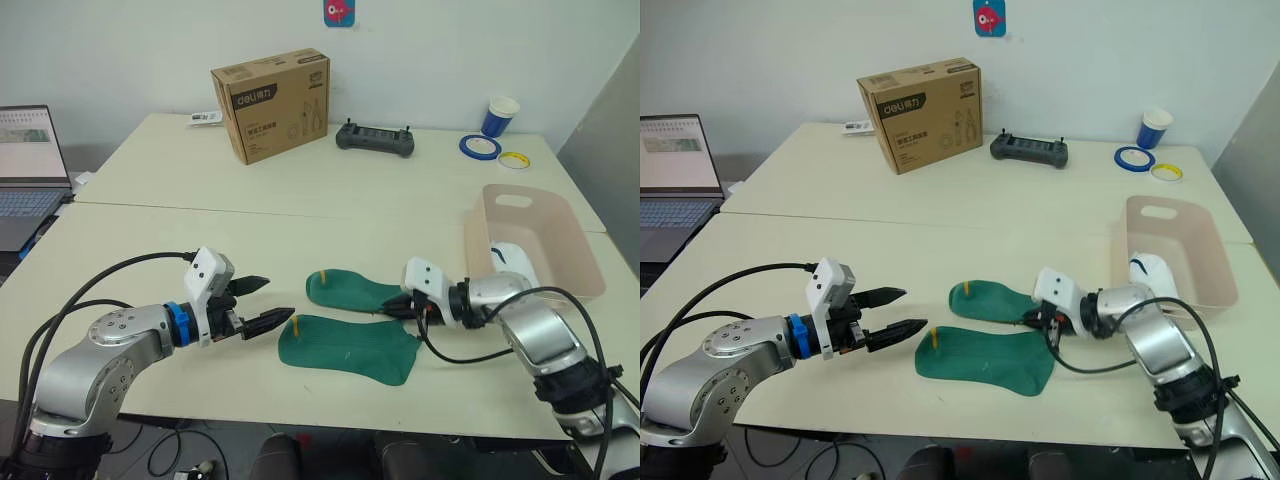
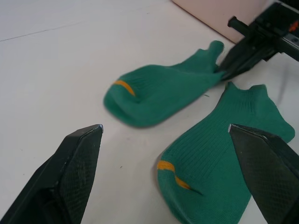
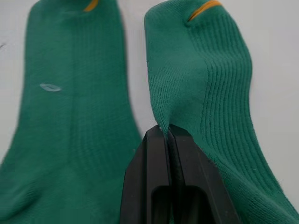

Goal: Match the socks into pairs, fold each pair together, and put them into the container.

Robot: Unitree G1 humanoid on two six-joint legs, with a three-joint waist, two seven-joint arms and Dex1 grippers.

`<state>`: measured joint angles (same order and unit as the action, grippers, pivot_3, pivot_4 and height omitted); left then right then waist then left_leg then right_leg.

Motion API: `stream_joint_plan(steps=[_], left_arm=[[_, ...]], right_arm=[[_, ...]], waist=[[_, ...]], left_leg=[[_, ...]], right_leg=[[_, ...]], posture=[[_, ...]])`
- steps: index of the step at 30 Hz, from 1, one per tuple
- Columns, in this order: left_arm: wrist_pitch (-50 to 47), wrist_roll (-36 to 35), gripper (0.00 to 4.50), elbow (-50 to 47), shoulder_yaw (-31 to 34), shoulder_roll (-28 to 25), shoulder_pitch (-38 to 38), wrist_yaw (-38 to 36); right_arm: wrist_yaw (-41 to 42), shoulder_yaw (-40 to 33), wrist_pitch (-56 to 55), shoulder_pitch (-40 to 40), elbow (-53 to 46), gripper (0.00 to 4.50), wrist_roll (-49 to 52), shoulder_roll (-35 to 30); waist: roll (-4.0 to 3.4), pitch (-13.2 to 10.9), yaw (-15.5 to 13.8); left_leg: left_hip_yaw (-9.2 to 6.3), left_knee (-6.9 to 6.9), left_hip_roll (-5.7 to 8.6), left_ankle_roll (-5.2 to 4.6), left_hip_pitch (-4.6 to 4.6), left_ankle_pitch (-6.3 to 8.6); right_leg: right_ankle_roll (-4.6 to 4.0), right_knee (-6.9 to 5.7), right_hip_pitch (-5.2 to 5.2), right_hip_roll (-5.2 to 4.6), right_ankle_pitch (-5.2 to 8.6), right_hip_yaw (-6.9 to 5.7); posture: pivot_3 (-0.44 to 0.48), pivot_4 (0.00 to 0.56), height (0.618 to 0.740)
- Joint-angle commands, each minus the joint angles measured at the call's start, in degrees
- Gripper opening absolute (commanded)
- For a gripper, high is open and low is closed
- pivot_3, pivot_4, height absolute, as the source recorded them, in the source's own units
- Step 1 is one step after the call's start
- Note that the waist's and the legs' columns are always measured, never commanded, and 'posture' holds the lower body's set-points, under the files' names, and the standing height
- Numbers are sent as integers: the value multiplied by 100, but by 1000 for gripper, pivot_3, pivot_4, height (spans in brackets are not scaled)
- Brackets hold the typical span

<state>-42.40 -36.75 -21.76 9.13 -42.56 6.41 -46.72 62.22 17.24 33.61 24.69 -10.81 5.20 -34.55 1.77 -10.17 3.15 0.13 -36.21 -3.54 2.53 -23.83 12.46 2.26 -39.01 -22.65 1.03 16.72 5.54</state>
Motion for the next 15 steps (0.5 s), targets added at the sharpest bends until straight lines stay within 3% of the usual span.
stream_joint_plan(steps=[1,6,11,15], left_arm=[[221,223,4500,270,-173,79,199,16],[562,594,4500,1025,-343,366,644,178],[937,1021,4500,1729,-626,606,1071,176],[1246,1370,4500,2360,-1046,1051,1508,167]], right_arm=[[-158,-70,-139,-91,-281,471,19,-84],[-347,-688,464,-62,-675,2059,561,-171],[-570,-1251,893,-156,-841,2059,975,-313],[-1227,-1704,1098,-386,-587,2059,902,-313]], waist=[[0,0,4],[1,0,-10],[2,1,-45],[4,2,-90]], left_leg=[[1,-1,0,0,1,0],[0,-2,1,0,-2,0],[-4,0,2,0,-4,0],[-3,1,4,0,-6,0]], right_leg=[[1,0,1,0,0,1],[1,0,0,1,-1,0],[-6,1,1,2,-3,-2],[-6,2,2,2,-3,-2]], posture=[[0,150,740],[0,150,740],[0,150,740],[0,150,740]])
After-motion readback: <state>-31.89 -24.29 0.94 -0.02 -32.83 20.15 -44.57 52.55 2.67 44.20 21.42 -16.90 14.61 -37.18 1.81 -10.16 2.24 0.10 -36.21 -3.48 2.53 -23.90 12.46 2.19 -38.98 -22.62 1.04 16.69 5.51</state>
